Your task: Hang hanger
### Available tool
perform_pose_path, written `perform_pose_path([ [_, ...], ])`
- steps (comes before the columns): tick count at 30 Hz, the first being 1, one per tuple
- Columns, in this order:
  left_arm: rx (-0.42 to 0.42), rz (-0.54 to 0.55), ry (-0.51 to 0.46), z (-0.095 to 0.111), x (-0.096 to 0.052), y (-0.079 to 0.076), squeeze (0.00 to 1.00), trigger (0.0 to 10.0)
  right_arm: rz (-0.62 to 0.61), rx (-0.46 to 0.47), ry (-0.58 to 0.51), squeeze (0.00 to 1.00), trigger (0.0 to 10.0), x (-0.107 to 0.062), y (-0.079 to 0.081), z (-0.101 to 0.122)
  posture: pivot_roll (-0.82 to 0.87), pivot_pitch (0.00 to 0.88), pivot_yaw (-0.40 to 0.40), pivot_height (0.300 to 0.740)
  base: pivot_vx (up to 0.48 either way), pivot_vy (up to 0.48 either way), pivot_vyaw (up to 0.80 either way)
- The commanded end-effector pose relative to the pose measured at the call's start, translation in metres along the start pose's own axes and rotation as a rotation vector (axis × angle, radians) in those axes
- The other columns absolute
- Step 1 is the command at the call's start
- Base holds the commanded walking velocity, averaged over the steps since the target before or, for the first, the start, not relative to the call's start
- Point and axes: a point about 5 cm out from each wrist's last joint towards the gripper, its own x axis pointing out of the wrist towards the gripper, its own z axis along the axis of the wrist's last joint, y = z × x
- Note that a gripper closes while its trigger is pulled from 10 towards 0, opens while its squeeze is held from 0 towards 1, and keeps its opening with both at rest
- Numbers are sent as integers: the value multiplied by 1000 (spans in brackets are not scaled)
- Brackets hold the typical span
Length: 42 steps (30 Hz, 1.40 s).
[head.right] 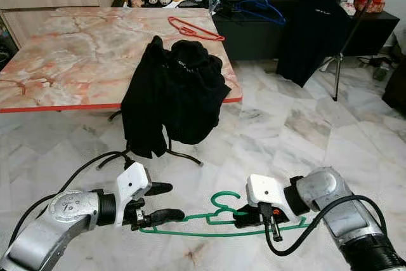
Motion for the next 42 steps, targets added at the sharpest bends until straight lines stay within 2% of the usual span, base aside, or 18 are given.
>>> perform_pose_path([
  [1, -2, -29, -16, 5, 2, -4, 0, 10000, 5, -20, 9, 0, 10000, 1, 2, 3, 30, 0, -95, 740, 0, 0, 0],
  [8, 12, -26, -13, 8, 6, -3, 0, 10000, -31, -38, -13, 0, 10000, 3, -3, 12, 28, 0, -94, 740, 0, 0, 0],
  [13, 17, -31, -21, 14, 8, -1, 0, 10000, -42, -43, 5, 0, 10000, 5, -2, 10, 28, 0, -94, 740, 0, 0, 0],
  [18, 18, -29, -24, 14, 10, 0, 0, 10000, -60, -39, -52, 0, 10000, 6, -5, 18, 28, 0, -93, 740, 0, 0, 0],
  [21, 18, -28, -28, 15, 11, 1, 0, 10000, -96, -53, -41, 0, 10000, 6, -8, 18, 30, 0, -93, 740, 0, 0, 0],
  [23, 22, -25, -28, 16, 12, 1, 0, 10000, -112, -45, -81, 0, 10000, 5, -11, 22, 30, 0, -93, 740, 0, 0, 0],
  [28, 34, -22, -15, 15, 14, 2, 0, 10000, -74, -49, -98, 0, 10000, 7, -7, 27, 30, 0, -96, 740, 0, 0, 0],
  [38, 35, -17, -19, 16, 17, 3, 0, 10000, -74, -46, -139, 0, 10000, 8, -7, 34, 27, 0, -96, 740, 0, 0, 0],
  [39, 35, -16, -21, 16, 17, 3, 0, 9569, -74, -45, -143, 0, 10000, 8, -7, 34, 27, 0, -96, 740, 0, 0, 0],
  [40, 34, -15, -22, 16, 17, 3, 0, 5765, -74, -46, -143, 0, 10000, 8, -7, 34, 27, 0, -96, 740, 0, 0, 0],
  [41, 35, -11, -22, 16, 17, 4, 0, 3961, -74, -46, -143, 0, 10000, 8, -7, 34, 27, 0, -97, 740, 0, 0, 0],
  [42, 34, -9, -22, 16, 17, 4, 0, 2784, -74, -47, -142, 0, 10000, 8, -7, 34, 27, 0, -97, 740, 0, 0, 0],
])
